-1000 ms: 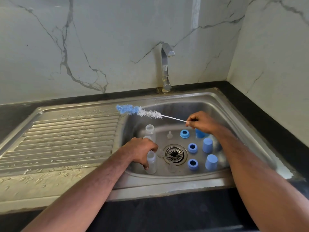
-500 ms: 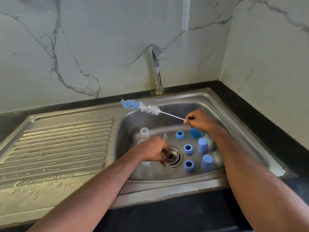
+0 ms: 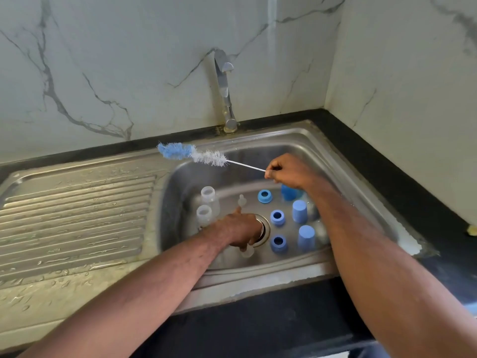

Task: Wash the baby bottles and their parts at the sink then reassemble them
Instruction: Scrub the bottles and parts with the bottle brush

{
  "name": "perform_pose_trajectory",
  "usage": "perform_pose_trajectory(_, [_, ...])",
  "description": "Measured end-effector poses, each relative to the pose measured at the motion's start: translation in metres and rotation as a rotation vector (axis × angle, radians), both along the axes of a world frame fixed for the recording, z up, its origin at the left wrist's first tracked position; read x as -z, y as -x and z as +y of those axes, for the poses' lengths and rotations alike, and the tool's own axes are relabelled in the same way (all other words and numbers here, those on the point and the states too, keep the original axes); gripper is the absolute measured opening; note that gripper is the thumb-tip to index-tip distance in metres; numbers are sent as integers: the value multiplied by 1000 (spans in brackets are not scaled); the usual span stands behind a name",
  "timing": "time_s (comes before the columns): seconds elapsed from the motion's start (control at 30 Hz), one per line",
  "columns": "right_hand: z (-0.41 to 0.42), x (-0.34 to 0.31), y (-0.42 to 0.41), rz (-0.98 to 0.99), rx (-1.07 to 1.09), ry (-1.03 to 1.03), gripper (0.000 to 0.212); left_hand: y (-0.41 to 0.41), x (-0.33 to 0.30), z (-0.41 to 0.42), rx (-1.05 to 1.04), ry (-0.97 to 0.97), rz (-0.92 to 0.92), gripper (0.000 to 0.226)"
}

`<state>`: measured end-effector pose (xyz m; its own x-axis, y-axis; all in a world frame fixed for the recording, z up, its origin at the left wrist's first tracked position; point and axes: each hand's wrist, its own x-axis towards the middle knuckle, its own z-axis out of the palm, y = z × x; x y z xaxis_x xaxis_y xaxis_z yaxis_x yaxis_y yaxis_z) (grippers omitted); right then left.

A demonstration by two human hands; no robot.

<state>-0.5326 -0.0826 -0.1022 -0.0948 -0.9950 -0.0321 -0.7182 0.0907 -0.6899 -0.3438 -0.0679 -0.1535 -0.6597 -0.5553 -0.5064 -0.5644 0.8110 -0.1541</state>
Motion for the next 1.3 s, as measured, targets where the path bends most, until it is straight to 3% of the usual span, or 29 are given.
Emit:
perform_pose_trajectory(0.07, [1, 0, -1, -3, -6, -2, 17, -6, 1, -8, -25, -19, 150, 25])
perform_pose_trajectory(0.27, [7, -2, 0, -24, 3, 50, 11, -77, -49, -49, -410, -86, 1141, 37])
perform_pose_trajectory(0.4, [4, -4, -5, -11, -29, 103, 19, -144, -57, -59, -775, -282, 1664, 24])
perform_pose_trajectory(0.5, [1, 0, -9, -18, -42, 137, 18, -174, -61, -61, -977, -476, 2014, 19])
perform_pose_trajectory(0.63, [-1, 4, -10, -57, -46, 158, 10, -186, -70, -67, -1080, -585, 2371, 13])
perform_pose_trajectory(0.87, [-1, 7, -6, -63, -84, 155, 21, -200, -68, -75, -1050, -654, 2430, 9])
perform_pose_trajectory(1.07, [-1, 5, -5, -44, -68, 175, 31, -203, -64, -75, -981, -528, 2296, 19])
perform_pose_trajectory(1.3, [5, -6, -7, 58, -94, 275, 20, -207, -63, -76, -926, -448, 2144, 24])
